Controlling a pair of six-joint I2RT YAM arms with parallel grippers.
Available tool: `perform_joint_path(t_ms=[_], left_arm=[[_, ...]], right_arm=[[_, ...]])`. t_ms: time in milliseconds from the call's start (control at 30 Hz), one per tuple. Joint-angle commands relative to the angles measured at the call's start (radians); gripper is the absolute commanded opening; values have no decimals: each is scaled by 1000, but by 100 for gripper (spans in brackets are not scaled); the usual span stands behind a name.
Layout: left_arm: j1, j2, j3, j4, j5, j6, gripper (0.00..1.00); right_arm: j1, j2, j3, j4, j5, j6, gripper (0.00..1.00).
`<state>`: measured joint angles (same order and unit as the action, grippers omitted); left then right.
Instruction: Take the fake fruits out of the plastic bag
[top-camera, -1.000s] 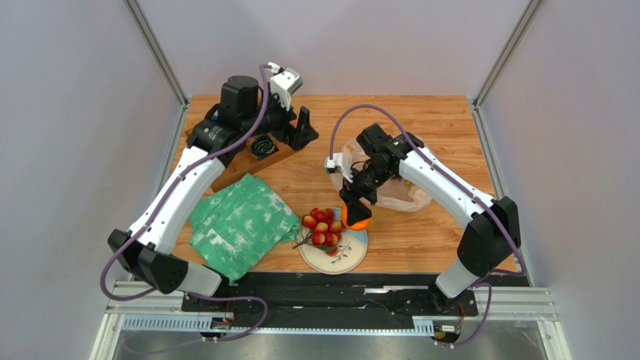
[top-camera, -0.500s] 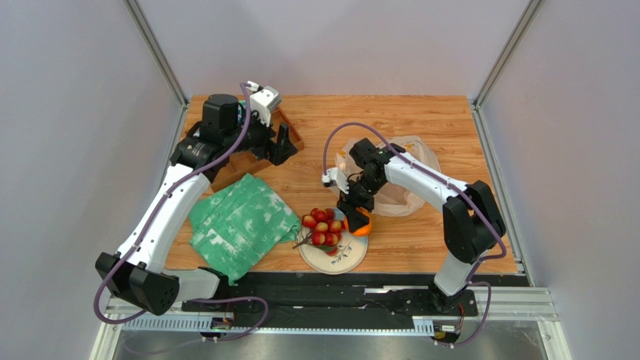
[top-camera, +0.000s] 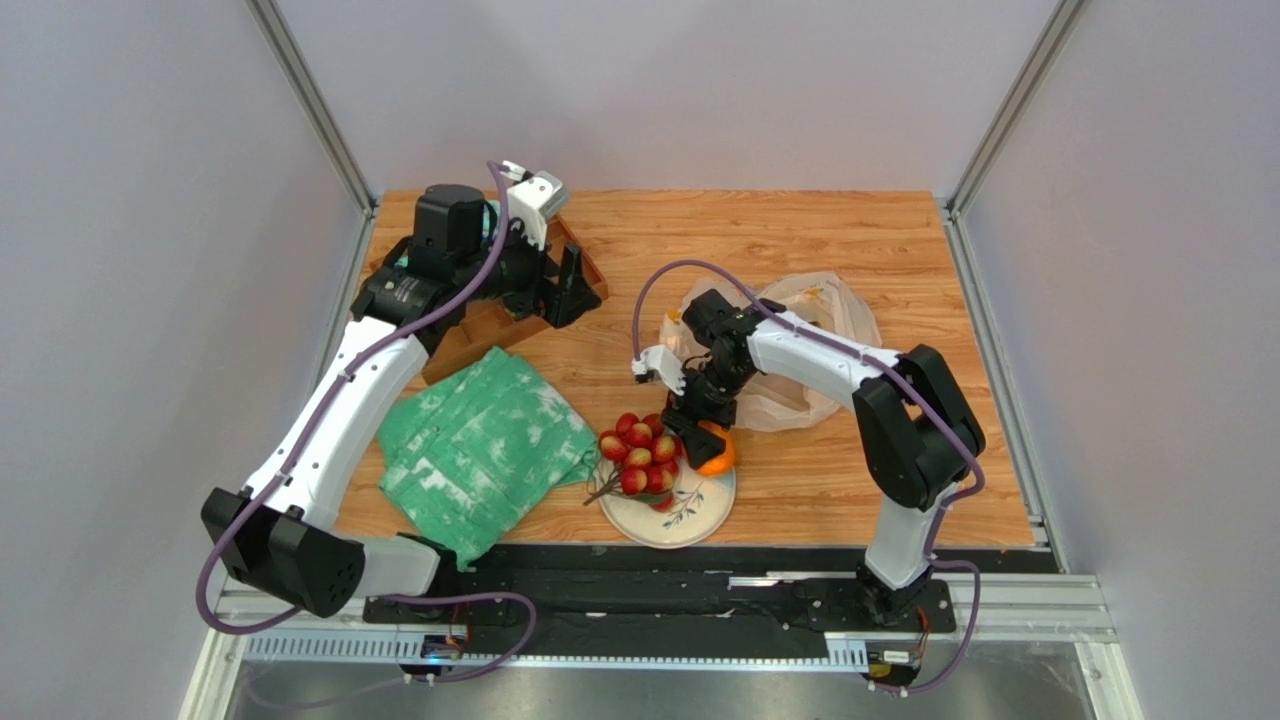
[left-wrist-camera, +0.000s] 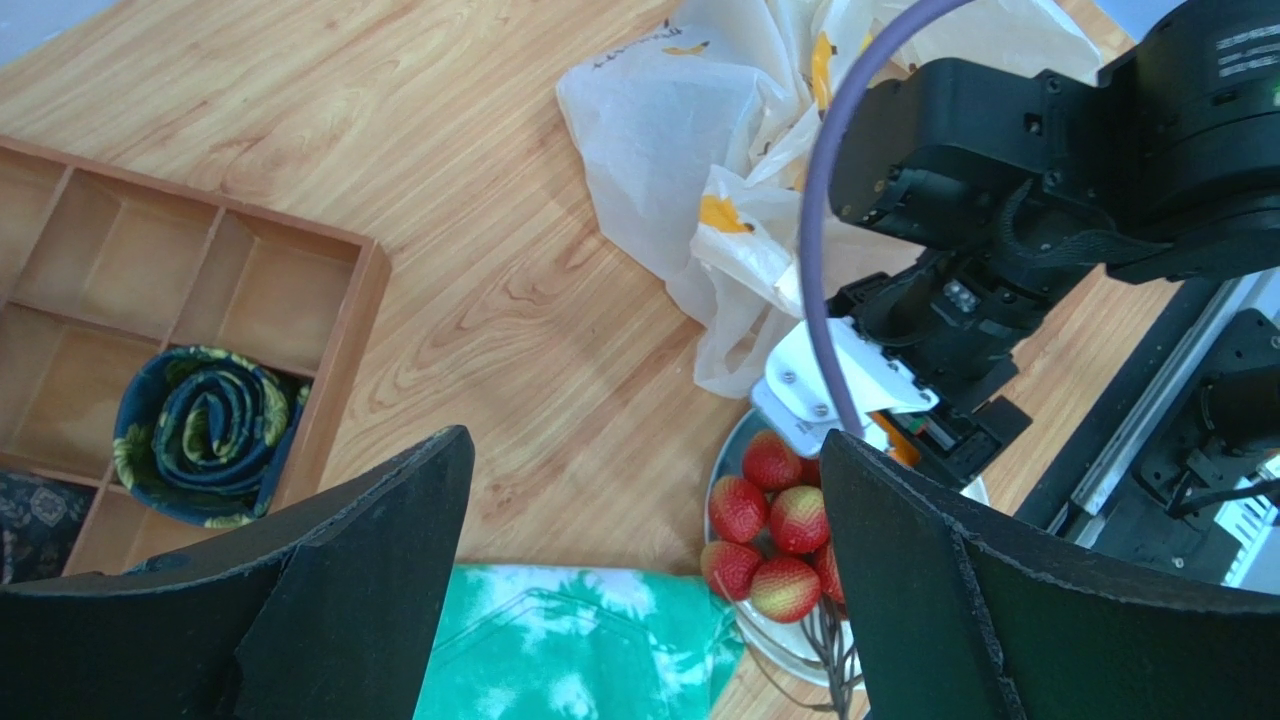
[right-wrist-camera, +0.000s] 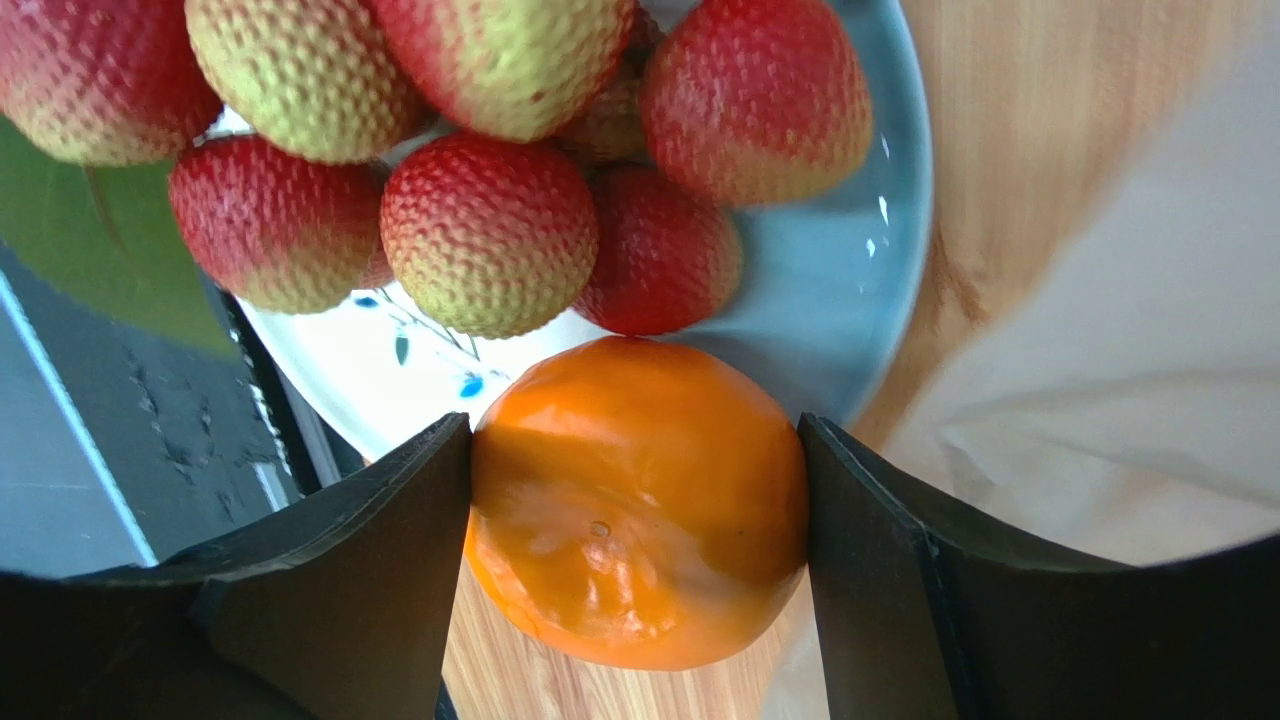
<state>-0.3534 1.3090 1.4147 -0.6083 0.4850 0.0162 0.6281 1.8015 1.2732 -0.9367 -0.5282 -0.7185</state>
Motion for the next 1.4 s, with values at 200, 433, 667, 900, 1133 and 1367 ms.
perform_joint_path(t_ms=[200, 433, 667, 900, 1133, 1367], left_arm=[[4, 22, 43, 36, 35, -12, 94], [4, 30, 44, 36, 46, -12, 94], [4, 68, 82, 47, 53, -45, 94], [-2, 102, 86, 67, 139, -99, 94], [-108, 144, 64, 85, 213, -134, 95], [-277, 266, 64, 79, 14, -133, 95]], right_arm=[[15, 56, 74, 82, -15, 74, 57], [9, -51, 20, 53, -36, 67, 100], [-11, -228, 121, -183, -90, 4, 100], [-181, -428, 83, -294, -55, -36, 100], [-327, -445, 10, -9, 127, 175, 82], [-332, -438, -49, 266, 587, 219, 86]])
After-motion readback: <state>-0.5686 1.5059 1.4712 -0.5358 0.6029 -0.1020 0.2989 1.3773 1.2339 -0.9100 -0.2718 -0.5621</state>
